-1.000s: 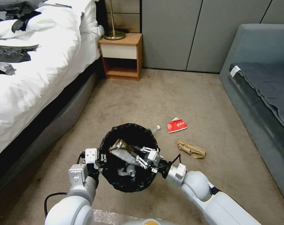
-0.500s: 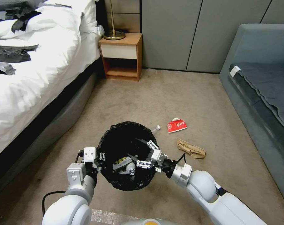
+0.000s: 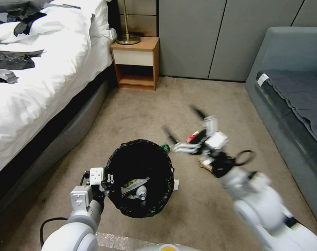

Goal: Pick up the trash bin, then pick up the garbage from the floor and place it into the trash bin.

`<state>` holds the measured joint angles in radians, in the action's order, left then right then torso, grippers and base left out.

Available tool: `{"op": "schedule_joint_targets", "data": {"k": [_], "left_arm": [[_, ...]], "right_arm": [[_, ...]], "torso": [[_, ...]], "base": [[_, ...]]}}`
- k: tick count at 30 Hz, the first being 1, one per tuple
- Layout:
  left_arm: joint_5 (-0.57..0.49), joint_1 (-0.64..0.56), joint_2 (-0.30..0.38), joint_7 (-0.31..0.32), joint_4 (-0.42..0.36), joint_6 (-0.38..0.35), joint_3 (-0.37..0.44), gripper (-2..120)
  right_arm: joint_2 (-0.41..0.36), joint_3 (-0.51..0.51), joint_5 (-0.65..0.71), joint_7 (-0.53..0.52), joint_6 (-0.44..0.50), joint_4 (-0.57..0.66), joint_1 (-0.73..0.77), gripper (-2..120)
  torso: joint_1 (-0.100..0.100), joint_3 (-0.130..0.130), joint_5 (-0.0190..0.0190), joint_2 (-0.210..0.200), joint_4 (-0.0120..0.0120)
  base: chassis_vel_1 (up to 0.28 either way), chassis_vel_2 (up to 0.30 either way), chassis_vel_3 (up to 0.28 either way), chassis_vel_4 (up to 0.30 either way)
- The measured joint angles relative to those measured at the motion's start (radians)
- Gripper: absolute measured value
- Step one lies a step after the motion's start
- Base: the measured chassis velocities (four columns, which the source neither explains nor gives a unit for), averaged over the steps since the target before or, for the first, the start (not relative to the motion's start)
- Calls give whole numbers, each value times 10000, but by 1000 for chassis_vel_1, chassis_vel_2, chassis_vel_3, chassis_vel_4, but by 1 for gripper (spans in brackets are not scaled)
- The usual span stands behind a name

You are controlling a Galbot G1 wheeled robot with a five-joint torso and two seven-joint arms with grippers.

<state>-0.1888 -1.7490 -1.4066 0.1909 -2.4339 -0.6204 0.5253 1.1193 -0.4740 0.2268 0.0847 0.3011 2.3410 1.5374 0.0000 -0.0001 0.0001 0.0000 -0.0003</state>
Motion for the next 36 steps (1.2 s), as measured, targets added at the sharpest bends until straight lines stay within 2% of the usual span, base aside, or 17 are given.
{"op": "schedule_joint_targets", "data": {"k": [3,4,6,11,14,19,36], "left_arm": [[-30,-8,22,2,-73,15,54,0],[-71,-15,26,-1,-158,27,93,0],[-85,-33,6,0,-228,34,104,0],[-64,-101,-122,4,-288,79,99,0],[-15,-216,-286,4,-338,139,64,0],[23,-344,-318,6,-417,164,66,0],[251,-376,-431,4,-395,237,-26,0]], "right_arm": [[323,-463,-92,-30,466,-26,646,100],[690,-845,-167,-26,888,-172,1253,100],[1185,-979,-292,-45,1313,-445,1730,100],[1772,-638,-560,-336,1673,-875,2143,100],[2373,-51,-882,-668,2024,-1592,2249,100],[2517,267,-1009,-848,2166,-2200,2321,100],[2233,-107,-929,-597,2306,-2454,2066,100]], "torso": [[0,0,0,0,2],[0,0,-2,0,1],[0,0,-2,0,2],[-1,0,-4,0,3],[-1,0,-2,0,4],[-1,0,-2,0,3],[-1,0,-2,0,2]], "base": [[0,0,0,0],[0,0,0,0],[0,0,0,0],[0,0,0,0],[0,0,0,0],[0,0,0,0],[-27,29,25,-28]]}}
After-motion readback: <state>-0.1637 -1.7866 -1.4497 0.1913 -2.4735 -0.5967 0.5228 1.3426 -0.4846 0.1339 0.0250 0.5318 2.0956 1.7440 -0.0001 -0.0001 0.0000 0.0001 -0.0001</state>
